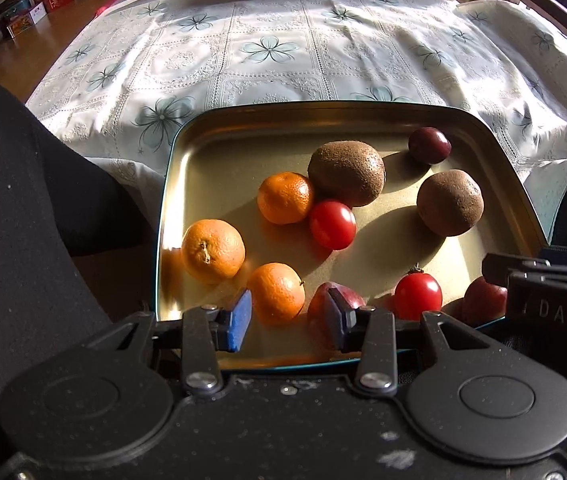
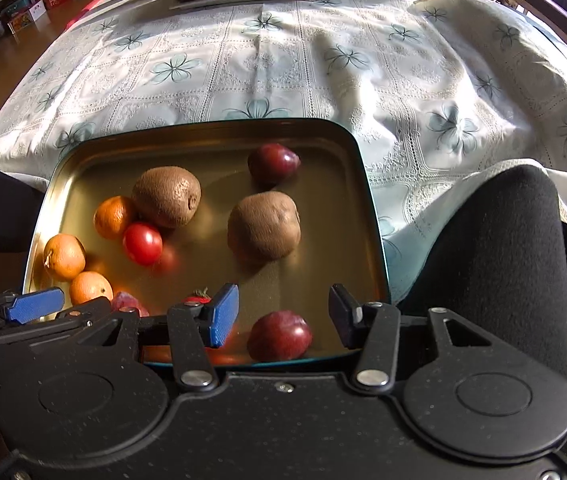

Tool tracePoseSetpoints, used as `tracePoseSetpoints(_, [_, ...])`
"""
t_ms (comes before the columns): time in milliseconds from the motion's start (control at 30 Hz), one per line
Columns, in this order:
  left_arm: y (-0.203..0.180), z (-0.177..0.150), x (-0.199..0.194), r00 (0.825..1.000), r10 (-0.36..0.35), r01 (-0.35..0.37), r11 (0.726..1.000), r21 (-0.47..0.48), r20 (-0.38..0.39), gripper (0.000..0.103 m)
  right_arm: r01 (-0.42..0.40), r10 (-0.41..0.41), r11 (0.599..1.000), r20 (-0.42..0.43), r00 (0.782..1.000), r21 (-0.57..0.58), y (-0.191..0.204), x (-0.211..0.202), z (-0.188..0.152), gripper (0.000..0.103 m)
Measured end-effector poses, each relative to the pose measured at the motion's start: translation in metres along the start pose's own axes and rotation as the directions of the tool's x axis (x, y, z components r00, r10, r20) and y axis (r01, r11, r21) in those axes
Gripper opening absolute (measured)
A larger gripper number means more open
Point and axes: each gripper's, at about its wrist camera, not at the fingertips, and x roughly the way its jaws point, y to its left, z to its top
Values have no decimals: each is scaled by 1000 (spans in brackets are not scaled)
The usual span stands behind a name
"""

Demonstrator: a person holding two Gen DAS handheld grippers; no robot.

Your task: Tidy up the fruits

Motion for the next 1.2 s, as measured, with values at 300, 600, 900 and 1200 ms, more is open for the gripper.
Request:
tracePoseSetpoints(300, [1,0,1,1000,-11,11,1000,-8,-6,42,-21,21,1000,25,999,17,-7,-5,-20,51])
tracePoseSetpoints(600, [2,0,1,1000,-13,13,1000,-8,-7,42,-18,18,1000,6,1000,10,-4,1,-21,51])
tracePoseSetpoints(900, [1,0,1,1000,-13,13,1000,-8,-7,42,-19,19,1000,4,1000,15,-5,1,-21,51])
tracePoseSetpoints(1200, [1,0,1,1000,-13,13,1000,-8,-6,42,-15,15,1000,3,1000,10,-4,1,-22,51])
